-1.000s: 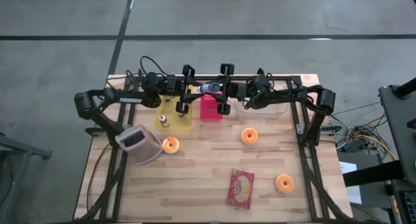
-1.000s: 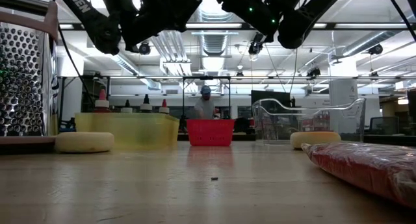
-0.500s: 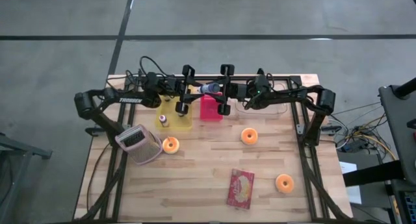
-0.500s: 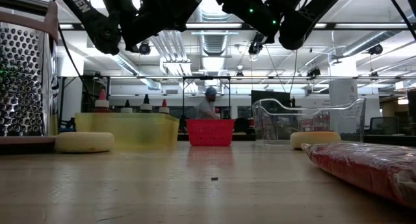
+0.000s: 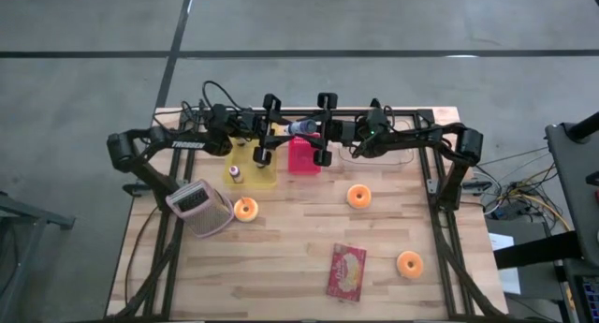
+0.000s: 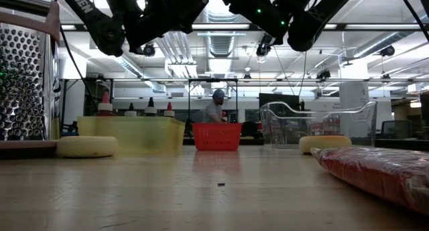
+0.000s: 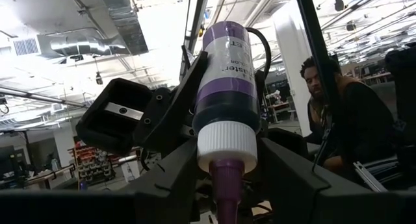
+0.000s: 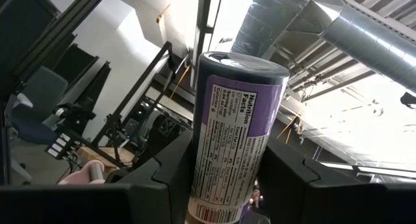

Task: Pick & Place Food Item
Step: Put the purple food coloring bottle into the yellow bin

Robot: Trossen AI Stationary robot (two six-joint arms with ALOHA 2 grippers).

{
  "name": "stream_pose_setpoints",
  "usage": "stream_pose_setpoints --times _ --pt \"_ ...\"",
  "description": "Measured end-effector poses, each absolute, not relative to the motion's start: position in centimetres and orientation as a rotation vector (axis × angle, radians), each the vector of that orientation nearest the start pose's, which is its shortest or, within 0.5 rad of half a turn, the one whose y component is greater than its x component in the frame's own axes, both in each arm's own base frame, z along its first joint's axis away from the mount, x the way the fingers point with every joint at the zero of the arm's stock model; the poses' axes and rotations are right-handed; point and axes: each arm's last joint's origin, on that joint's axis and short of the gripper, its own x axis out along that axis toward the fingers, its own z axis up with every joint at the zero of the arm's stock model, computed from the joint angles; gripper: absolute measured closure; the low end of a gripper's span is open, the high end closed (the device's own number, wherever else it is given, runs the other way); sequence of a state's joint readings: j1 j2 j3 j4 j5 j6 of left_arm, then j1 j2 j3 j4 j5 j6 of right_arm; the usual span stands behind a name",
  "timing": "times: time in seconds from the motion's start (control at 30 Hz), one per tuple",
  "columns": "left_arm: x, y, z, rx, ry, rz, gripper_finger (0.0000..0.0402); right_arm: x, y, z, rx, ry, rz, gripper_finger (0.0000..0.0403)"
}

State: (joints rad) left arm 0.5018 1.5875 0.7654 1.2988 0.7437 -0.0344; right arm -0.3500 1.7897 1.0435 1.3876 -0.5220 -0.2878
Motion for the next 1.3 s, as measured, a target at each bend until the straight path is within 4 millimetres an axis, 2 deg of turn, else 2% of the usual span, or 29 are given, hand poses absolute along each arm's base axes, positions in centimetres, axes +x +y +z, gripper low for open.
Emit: stream_pose_setpoints --times 0.93,1.3 --pt "28.46 13.39 27.0 0.234 -0.384 -0.243 0.0239 35.23 -11.47 29.02 -0.54 -0.596 0.057 0.0261" --pt "28.47 13.39 26.99 0.233 -0.381 -0.244 0.0289 35.22 -11.46 29.02 -0.539 -0.597 0.058 0.0261"
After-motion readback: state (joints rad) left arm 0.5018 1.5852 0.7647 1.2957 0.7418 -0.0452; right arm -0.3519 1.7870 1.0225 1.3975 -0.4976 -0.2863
